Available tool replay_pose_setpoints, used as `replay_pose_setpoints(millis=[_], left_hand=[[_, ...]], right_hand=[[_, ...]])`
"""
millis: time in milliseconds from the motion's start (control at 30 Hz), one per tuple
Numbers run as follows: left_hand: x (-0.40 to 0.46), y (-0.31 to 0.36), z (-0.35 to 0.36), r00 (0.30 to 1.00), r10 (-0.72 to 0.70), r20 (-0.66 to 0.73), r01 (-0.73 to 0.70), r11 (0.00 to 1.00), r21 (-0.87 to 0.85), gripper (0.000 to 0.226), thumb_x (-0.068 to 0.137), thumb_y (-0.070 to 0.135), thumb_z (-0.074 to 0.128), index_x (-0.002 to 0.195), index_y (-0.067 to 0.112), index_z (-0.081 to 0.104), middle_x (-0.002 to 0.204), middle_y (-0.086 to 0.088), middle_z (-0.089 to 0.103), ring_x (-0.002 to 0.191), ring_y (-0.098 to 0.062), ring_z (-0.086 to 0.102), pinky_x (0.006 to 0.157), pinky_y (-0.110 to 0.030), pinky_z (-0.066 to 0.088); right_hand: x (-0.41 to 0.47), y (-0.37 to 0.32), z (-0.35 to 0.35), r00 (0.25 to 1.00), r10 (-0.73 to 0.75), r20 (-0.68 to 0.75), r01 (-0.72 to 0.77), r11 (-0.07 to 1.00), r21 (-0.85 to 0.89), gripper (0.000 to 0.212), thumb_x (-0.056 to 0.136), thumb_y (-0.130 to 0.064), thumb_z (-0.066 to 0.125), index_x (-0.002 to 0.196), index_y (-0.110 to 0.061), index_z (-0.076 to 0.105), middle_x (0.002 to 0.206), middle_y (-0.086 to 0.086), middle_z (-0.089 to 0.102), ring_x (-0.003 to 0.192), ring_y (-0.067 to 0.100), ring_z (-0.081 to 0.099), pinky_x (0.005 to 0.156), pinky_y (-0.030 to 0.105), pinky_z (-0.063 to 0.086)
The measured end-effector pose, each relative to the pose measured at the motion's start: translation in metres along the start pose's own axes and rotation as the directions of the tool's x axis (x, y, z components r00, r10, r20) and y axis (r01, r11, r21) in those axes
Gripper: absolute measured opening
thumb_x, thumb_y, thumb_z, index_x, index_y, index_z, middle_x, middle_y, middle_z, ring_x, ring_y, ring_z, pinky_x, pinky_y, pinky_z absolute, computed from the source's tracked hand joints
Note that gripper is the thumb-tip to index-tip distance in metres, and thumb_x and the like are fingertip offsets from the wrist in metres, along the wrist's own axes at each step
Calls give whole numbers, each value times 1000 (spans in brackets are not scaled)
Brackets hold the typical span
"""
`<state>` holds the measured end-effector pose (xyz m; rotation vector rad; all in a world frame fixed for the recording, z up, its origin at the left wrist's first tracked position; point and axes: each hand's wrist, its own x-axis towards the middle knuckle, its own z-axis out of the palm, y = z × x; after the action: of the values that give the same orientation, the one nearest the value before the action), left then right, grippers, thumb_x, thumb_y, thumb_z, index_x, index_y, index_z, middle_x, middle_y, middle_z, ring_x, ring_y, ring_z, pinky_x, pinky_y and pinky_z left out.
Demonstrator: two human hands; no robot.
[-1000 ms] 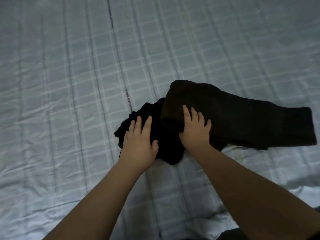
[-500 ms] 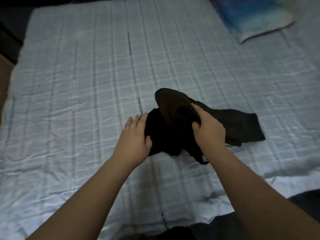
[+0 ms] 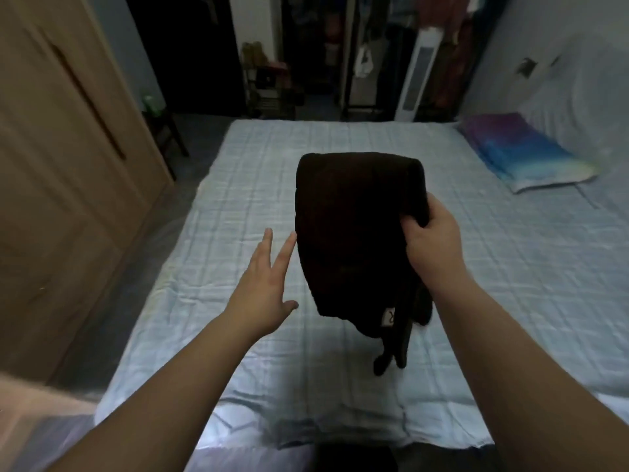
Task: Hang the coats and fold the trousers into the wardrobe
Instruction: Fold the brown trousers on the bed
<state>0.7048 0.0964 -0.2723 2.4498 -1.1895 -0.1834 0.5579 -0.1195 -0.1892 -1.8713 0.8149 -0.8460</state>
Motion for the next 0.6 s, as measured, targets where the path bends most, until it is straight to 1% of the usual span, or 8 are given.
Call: replay_pose_setpoints(millis=[67,167,233,300,367,433,533,600], left_hand=[[-19,-18,-12,999,-29,-31,29,1000,-5,135,70,43,87,149,49,-22,162,0,-28,153,-30,3,113,-45,40],[-40,-40,-17,998,-22,-54,17,997,-78,137,66,50,87,150,49,-20,161,3,-32,154,-28,0,112,-45,41],[-47,-51,-16,999,0,-54,-6,993,-115,137,65,48,88,150,50,-19,159,7,-34,153,-27,6,105,-42,48],[-44,-61,-15,995,-16,-97,3,990,-138,132,69,43,86,151,50,-18,160,8,-31,150,-30,19,93,-42,54],[-36,-68,-19,982,-55,-180,25,986,-165,116,80,32,78,153,48,-10,163,7,-20,144,-33,32,86,-43,56],[-24,-77,-27,965,-88,-247,34,976,-217,96,86,24,72,153,46,6,164,6,3,139,-28,40,93,-43,53],[-1,-88,-45,952,-136,-273,59,960,-273,61,90,31,63,144,41,34,147,6,40,126,-17,52,99,-44,49],[19,-91,-61,947,-207,-247,123,941,-316,46,89,37,53,134,43,46,134,9,53,117,-12,56,98,-43,48]], right_hand=[[-7,-18,23,999,39,36,-41,996,76,19,97,-22,58,109,-36,64,95,-20,68,87,-8,64,72,15,46],[-9,-32,57,986,128,104,-145,973,181,14,99,-26,58,105,-39,61,98,-17,68,91,1,65,77,23,52],[-5,-36,80,973,186,134,-214,947,238,15,98,-27,58,108,-37,62,103,-13,70,97,9,68,82,30,55],[1,-37,103,958,231,167,-272,917,291,16,97,-24,58,110,-33,63,105,-8,70,100,15,68,85,35,57],[9,-37,123,938,261,226,-324,893,313,22,98,-23,57,119,-28,62,108,-5,69,101,17,67,82,36,57],[20,-34,140,919,276,282,-359,881,307,25,99,-24,55,124,-27,60,109,-5,68,99,18,66,77,35,56],[45,-24,159,886,305,351,-416,857,305,24,100,-23,54,124,-27,58,109,-5,67,98,19,66,76,37,56],[64,-15,172,864,316,391,-438,855,277,29,100,-23,55,129,-22,57,111,-2,67,98,21,66,72,36,55]])
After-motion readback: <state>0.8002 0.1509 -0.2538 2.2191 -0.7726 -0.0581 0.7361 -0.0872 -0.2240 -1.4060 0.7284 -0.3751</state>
